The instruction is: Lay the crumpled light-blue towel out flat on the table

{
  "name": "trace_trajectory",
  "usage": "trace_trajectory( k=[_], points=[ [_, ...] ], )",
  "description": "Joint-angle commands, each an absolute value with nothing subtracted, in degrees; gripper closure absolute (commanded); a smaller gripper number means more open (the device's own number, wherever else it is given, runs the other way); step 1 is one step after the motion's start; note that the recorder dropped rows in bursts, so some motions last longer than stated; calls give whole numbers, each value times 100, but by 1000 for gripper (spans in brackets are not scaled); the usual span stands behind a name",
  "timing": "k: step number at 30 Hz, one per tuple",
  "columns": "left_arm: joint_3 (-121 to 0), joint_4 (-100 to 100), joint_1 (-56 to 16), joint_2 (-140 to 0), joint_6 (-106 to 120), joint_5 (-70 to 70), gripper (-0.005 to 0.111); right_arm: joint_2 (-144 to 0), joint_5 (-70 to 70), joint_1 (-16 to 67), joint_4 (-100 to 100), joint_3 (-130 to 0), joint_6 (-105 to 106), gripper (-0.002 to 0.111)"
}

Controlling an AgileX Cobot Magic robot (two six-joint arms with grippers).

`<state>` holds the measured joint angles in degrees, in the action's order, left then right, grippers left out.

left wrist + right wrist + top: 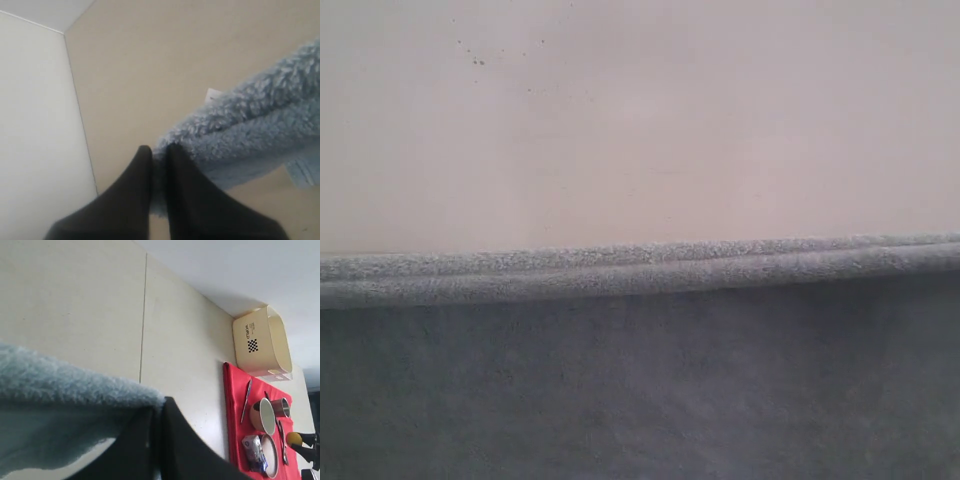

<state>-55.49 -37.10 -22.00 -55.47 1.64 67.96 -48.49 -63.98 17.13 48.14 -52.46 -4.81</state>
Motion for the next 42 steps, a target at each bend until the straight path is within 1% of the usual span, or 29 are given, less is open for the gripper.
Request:
trace_trajectory(
  k=[1, 5, 10, 15, 18, 24, 30, 34, 42],
  points=[
    [-5530, -4346, -2209, -6022, -165, 6589, 103, -5423, -6057, 1670, 5157, -5245, -690, 108],
    [-5530, -4962, -2196, -6408, -583, 6341, 103, -6029, -5723, 1670, 5219, -5245, -892, 108],
    [-5530, -5105, -2196, -6969, -656, 6114, 103, -6851, -5206, 1657, 5399, -5245, -1293, 108],
    [-5563, -5867, -2156, -7563, -1497, 5383, 103, -7605, -4894, 1657, 5761, -5282, -1750, 108],
    [-5813, -5909, -2046, -7936, -1655, 4933, 103, -7971, -4697, 1657, 5880, -5380, -1939, 108],
    [-6505, -5893, -1831, -8864, -1760, 4686, 103, -8750, -4688, 1657, 6067, -5884, -2007, 108],
    [-6943, -5884, -1631, -9646, -1886, 4338, 103, -9488, -4644, 1649, 6312, -6522, -2066, 108],
    [-7104, -5819, -1369, -10067, -1950, 4233, 103, -9944, -4563, 1478, 6353, -6868, -2066, 108],
    [-7114, -5786, -891, -10620, -2294, 3461, 103, -10679, -4330, 968, 6263, -7277, -2066, 108]
  ],
)
